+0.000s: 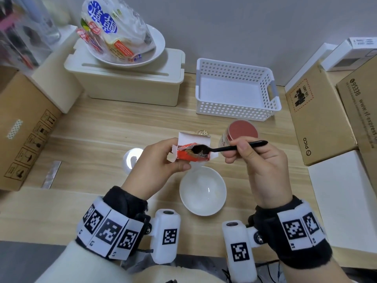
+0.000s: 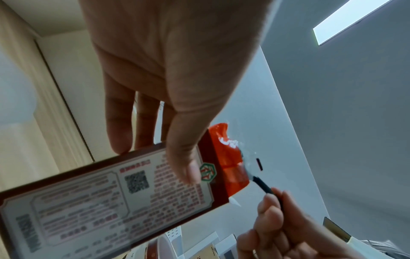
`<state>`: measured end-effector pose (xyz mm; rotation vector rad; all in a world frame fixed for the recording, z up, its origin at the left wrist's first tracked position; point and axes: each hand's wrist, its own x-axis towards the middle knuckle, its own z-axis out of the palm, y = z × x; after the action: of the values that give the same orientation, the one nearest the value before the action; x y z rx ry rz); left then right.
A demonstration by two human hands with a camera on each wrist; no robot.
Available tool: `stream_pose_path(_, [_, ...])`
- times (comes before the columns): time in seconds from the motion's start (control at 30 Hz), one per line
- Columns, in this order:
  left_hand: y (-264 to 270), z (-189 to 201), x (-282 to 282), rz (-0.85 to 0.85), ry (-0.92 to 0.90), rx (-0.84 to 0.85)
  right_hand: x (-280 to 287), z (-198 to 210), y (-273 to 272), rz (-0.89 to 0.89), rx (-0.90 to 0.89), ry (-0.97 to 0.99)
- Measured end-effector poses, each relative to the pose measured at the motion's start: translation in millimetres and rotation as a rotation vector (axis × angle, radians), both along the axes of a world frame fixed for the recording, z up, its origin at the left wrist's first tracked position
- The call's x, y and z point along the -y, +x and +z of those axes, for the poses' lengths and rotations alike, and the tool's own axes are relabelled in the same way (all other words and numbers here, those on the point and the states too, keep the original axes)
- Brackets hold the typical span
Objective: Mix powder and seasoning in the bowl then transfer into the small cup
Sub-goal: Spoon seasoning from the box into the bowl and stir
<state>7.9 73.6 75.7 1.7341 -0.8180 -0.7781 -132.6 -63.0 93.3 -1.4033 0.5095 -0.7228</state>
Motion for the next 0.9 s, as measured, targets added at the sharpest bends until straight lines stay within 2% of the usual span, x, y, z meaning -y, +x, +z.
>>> stream_pose_path(0.1, [0, 1, 2, 0.004, 0.001, 0.001, 3, -8, 0, -0.036, 0.051, 0.162])
stream_pose_path(0.33, [3, -4, 10, 0.026, 0.085, 0.053, 6, -9, 1, -0.146, 0.050, 0.253])
stream_pose_path(0.73, [20, 7, 17, -0.122, 0.188, 0.098, 17, -11, -2, -0.133, 0.111, 0.214])
stream_pose_path(0.9, [24, 8, 18, -0.151, 0.199, 0.101, 24, -12, -4, -0.140, 0.143, 0.268])
